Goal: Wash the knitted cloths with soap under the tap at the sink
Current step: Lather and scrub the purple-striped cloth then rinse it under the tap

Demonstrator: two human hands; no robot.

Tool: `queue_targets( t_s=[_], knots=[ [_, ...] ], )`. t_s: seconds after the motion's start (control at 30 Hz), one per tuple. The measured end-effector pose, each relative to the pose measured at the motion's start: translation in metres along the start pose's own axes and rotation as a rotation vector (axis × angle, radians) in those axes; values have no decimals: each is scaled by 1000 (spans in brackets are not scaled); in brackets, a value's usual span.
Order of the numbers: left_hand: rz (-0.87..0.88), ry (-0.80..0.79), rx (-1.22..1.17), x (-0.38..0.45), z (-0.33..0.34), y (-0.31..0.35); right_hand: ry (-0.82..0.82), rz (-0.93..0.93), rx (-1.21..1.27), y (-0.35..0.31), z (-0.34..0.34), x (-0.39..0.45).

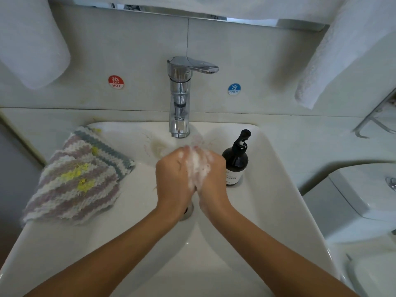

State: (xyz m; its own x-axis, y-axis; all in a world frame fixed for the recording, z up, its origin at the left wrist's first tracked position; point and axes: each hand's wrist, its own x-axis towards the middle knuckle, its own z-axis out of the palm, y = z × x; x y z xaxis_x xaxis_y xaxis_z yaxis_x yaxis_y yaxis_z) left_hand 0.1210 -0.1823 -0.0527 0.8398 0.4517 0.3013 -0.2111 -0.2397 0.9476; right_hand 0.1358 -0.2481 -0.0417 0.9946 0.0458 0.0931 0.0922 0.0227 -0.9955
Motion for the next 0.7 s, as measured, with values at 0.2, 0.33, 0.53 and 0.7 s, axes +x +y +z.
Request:
queue_targets(
  t_s=[0.2,0.33,0.53,0.7],
  knots=[
    [-44,-32,-14,-5,-5,-8,-35,93,-66,0,5,14],
    [-54,46,-2,4,-3,1,6,-78,-135,-1,10,2],
    [-2,12,-35,-17,2,7,-11,18,-272,3,2,18],
    [-113,111,-28,14,-6,-4,-90,-106,-292,15,8,-11]
  ],
)
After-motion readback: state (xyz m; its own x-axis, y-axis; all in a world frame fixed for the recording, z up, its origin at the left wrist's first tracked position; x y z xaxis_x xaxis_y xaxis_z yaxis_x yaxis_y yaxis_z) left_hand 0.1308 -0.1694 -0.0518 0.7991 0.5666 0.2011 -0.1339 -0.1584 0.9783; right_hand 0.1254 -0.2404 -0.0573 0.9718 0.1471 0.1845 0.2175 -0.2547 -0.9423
